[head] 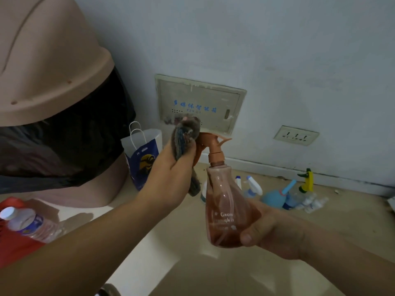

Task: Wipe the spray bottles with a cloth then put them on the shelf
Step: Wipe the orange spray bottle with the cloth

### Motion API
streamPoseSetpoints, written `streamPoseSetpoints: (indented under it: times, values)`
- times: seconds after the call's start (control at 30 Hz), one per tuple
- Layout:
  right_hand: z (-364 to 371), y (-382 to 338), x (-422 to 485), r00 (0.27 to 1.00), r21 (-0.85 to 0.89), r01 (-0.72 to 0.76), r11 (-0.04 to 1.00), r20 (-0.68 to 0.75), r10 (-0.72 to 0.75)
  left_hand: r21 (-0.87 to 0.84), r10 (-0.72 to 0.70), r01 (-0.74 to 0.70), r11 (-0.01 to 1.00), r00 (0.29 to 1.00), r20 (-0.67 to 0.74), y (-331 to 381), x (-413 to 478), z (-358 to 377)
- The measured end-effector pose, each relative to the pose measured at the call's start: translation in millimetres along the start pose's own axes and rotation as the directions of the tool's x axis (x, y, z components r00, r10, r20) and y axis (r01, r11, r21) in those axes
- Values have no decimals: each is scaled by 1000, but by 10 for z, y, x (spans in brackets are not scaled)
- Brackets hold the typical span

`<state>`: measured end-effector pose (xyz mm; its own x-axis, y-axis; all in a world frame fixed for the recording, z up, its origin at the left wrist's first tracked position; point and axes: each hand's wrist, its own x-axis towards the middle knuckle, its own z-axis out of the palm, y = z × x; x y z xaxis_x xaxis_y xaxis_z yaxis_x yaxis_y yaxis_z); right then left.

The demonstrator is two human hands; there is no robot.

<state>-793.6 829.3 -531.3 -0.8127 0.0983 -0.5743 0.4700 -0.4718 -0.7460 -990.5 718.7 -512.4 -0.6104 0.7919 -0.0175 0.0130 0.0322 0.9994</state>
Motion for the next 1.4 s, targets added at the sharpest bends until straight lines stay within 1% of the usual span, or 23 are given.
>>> streamPoseSetpoints:
  times: [0.07, 0.17, 0.3, 0.37, 0.43, 0.47, 0.53, 0.6, 0.67, 0.73, 0.83, 0.87, 0.93, 1.0, 1.03, 1.07, 1.1, 1.17, 1.2, 1.23, 1.3, 1.33, 1.4]
  values:
    - [29, -6, 10, 1000, -8, 1, 1000, 10, -1, 127, 40, -53, 991, 994, 103, -58, 20, 11]
    - [99, -17, 50, 1000, -47, 14, 999, -24, -16, 329, 159, -231, 916, 960, 230, -134, -13, 111]
    - [115, -14, 79, 995, -36, 57, 998, -78, -60, 440, 246, -408, 800, 892, 380, -303, -192, 251]
    - [122, -24, 78, 994, -47, 68, 997, -81, -72, 425, 221, -377, 823, 901, 372, -365, -88, 164]
    - [129, -28, 87, 995, -41, 74, 996, -56, -76, 349, 122, -218, 912, 953, 277, -318, 55, 93]
    - [146, -40, 91, 996, -42, 73, 996, -44, -75, 286, 101, -175, 942, 961, 257, -281, 73, 111]
    - [144, -40, 103, 994, -56, 82, 995, -68, -86, 261, 172, -255, 931, 938, 301, -272, -89, 249]
    - [81, -14, 105, 979, -56, 108, 993, -166, -116, 362, 243, -400, 842, 880, 409, -322, -341, 375]
    - [42, 10, 84, 965, -80, 128, 989, -221, -143, 403, 242, -480, 779, 823, 514, -405, -417, 358]
    - [33, 21, 84, 968, -123, 106, 987, -217, -131, 398, 199, -439, 805, 833, 515, -438, -252, 229]
    - [82, 13, 110, 968, -213, 72, 974, -221, -120, 407, 170, -324, 854, 913, 370, -360, -94, 174]
    - [103, 4, 107, 962, -230, 75, 970, -238, -131, 376, 179, -320, 870, 914, 363, -318, -156, 233]
    - [138, -25, 65, 937, -324, 76, 943, -300, -178, 346, 239, -410, 844, 865, 442, -271, -361, 376]
    - [137, -50, 16, 894, -501, -29, 865, -399, -202, 376, 242, -516, 769, 781, 576, -337, -488, 420]
    - [121, -29, 4, 883, -539, -53, 840, -418, -213, 391, 243, -553, 736, 755, 609, -357, -461, 381]
    - [115, -9, 15, 884, -518, -45, 854, -418, -207, 411, 271, -573, 709, 760, 591, -347, -385, 325]
    - [105, 2, 35, 894, -490, -21, 871, -400, -204, 450, 280, -554, 701, 793, 541, -319, -305, 271]
    - [97, 21, 78, 908, -476, 1, 879, -368, -200, 509, 236, -453, 732, 869, 435, -251, -245, 252]
    - [99, 26, 94, 908, -491, 1, 871, -364, -206, 486, 244, -449, 750, 870, 428, -234, -294, 290]
    - [86, 26, 102, 913, -555, -14, 832, -345, -215, 455, 270, -486, 746, 845, 461, -228, -375, 349]
    - [50, 5, 115, 891, -696, -93, 712, -377, -252, 417, 294, -597, 686, 751, 591, -316, -531, 429]
    - [30, 13, 110, 876, -687, -89, 721, -399, -272, 422, 263, -606, 675, 731, 629, -345, -556, 414]
    - [-49, 67, 118, 859, -581, -24, 814, -428, -280, 462, 250, -616, 638, 734, 632, -404, -412, 270]
